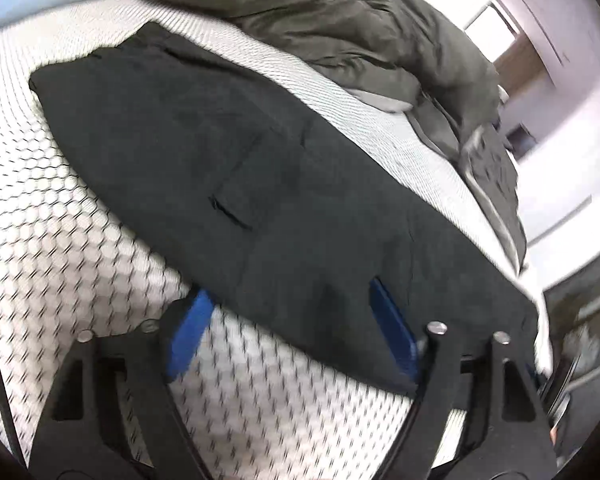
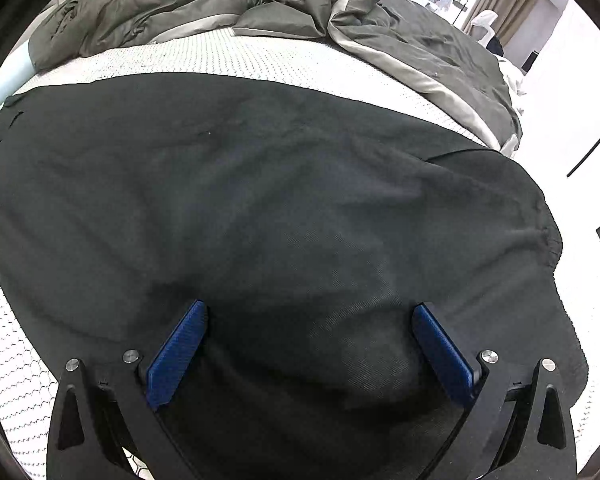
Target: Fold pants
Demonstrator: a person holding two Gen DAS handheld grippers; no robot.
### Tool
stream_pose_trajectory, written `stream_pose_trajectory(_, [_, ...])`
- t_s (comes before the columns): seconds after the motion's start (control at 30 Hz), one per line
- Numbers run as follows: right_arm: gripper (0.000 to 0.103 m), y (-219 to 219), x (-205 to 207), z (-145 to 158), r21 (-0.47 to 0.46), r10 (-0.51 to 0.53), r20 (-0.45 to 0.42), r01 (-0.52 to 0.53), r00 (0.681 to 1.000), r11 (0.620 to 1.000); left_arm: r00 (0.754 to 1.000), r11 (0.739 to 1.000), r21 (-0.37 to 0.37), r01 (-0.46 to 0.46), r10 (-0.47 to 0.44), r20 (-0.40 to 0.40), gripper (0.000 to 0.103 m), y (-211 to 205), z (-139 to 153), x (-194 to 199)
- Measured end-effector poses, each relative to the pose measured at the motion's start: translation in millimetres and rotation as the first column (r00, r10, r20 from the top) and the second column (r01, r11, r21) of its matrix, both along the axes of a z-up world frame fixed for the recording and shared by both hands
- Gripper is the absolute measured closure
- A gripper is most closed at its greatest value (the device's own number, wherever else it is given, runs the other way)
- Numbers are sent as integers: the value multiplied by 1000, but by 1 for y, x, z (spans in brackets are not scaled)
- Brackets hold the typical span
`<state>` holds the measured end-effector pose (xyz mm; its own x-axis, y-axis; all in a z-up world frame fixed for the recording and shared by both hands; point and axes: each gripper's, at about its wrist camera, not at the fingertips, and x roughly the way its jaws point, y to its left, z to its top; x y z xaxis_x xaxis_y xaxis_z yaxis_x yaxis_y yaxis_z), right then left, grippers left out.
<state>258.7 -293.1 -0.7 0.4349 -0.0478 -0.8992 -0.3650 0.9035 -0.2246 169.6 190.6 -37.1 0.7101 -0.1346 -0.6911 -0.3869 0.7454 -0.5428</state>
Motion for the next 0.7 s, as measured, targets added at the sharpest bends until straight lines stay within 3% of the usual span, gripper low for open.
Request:
stream_pose_trajectory(0.03, [0, -3, 1, 1, 3, 0, 0, 0, 1000, 1000, 1000, 1000, -19, -22, 22, 8, 46, 5, -1, 7])
stream_pose_trajectory(0.07, [1, -6, 4, 0, 9, 0, 0, 0, 1000, 1000, 999, 999, -16, -44, 44, 10, 71, 10, -1, 14])
stream_pose_trajectory(0.17, [1, -13, 15, -1, 25, 5, 1, -5, 1000, 1000, 998, 998, 9, -62, 62, 17, 84, 15, -2, 25])
stream_pose_trajectory(0.23, [1, -18, 23, -3, 33, 9, 0, -9, 1000, 999, 997, 996, 65, -63, 60, 50, 90, 10, 7, 20])
stream_pose_trajectory(0.37, [1, -25, 31, -3, 45, 24, -5, -24, 1000, 999, 992, 993, 111, -42, 29, 120, 92, 8, 30, -9])
stream_pose_trajectory(0.43, [1, -24, 31, -2, 53, 40, -12, -40, 999, 998, 995, 992, 119, -39, 27, 101, 92, 11, 26, -22])
stream_pose_trajectory(0.53, [1, -17, 28, -3, 46, 59, -11, -58, 998, 997, 999, 998, 47, -39, 40, -12, 88, 23, 2, -15])
stream_pose_trajectory(0.6, [1, -18, 29, 0, 56, 57, -12, -57, 998, 997, 998, 998, -7, -55, 55, -6, 88, 30, -4, -15])
stream_pose_trajectory(0.7, [1, -38, 24, 18, 150, 20, 11, -22, 1000, 988, 997, 997, -13, -73, 73, 1, 82, 33, -1, -16])
